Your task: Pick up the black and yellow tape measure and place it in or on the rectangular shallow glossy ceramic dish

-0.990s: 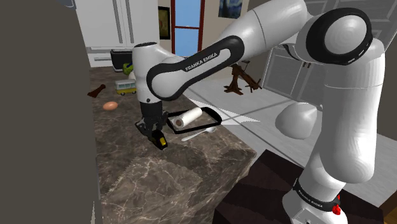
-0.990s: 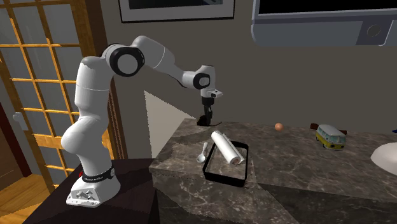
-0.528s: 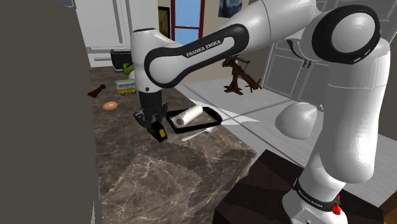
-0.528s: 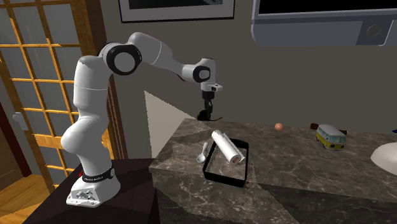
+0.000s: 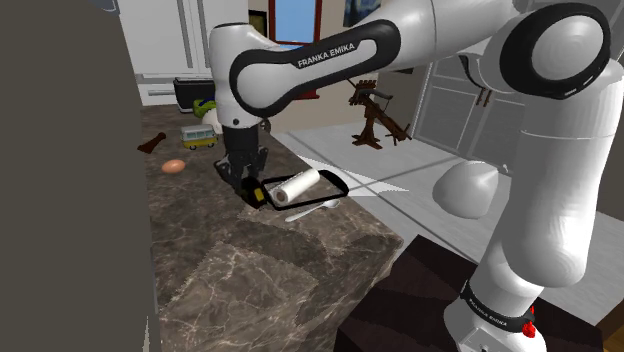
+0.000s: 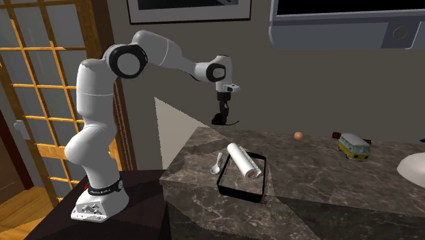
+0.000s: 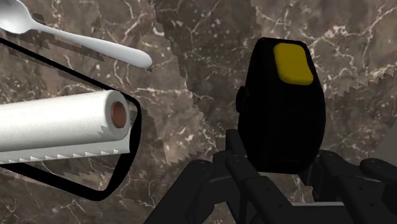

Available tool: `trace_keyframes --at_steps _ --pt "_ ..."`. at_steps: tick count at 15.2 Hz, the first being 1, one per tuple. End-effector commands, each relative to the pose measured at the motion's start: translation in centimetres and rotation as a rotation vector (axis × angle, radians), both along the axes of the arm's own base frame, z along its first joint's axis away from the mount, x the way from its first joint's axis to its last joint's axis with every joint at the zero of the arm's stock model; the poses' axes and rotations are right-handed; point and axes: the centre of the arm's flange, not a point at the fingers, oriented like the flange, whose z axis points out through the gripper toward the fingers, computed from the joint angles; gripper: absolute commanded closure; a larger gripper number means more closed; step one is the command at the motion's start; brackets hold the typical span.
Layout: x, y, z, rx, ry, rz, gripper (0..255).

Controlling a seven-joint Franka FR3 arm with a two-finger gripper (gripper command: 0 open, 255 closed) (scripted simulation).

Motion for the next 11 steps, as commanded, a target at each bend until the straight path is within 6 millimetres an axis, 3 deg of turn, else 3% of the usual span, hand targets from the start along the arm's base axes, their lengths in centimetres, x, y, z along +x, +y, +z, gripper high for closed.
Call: trace_keyframes --at_steps 1,11 --pt "0.4 -2.4 0.2 0.0 0.0 0.0 255" --pt "2.6 -15.4 0.5 0.0 0.0 0.0 255"
